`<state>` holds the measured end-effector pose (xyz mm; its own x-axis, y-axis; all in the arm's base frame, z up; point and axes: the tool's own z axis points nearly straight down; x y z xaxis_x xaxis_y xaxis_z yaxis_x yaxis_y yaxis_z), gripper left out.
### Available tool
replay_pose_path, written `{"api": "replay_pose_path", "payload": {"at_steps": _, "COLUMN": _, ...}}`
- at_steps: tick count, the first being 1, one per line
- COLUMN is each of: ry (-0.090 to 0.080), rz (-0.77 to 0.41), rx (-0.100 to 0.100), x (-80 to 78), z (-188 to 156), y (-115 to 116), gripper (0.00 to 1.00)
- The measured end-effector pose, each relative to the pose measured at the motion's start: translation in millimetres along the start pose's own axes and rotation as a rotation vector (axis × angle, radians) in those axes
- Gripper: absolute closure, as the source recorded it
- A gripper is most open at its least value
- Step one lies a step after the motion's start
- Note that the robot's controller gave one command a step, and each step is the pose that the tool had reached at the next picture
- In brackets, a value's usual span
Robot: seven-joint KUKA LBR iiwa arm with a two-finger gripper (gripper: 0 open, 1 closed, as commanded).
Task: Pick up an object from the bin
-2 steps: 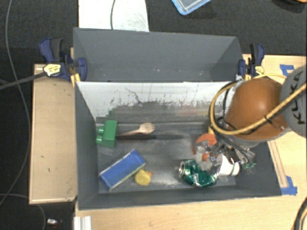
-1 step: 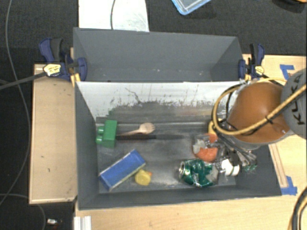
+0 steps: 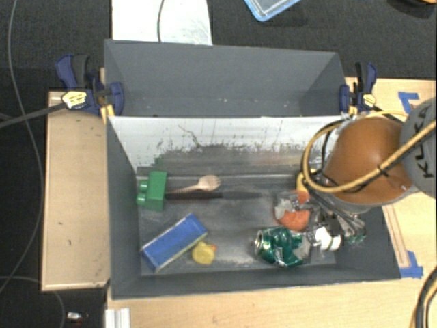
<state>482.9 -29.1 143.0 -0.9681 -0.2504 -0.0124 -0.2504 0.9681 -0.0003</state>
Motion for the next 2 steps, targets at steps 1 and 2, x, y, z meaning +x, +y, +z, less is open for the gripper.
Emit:
{"api": "replay_pose_path", "payload": {"at_steps": 1, "ry": 0.000, "rz": -0.078, "rx": 0.000, "x": 0.3, "z": 23, "y": -17, "gripper": 0.00}}
{"api": "replay_pose_path", "payload": {"at_steps": 2, "ry": -0.012, "rz": -0.183, "rx": 0.004, "x": -1.0, "z": 49, "y": -19, "gripper": 1.00}}
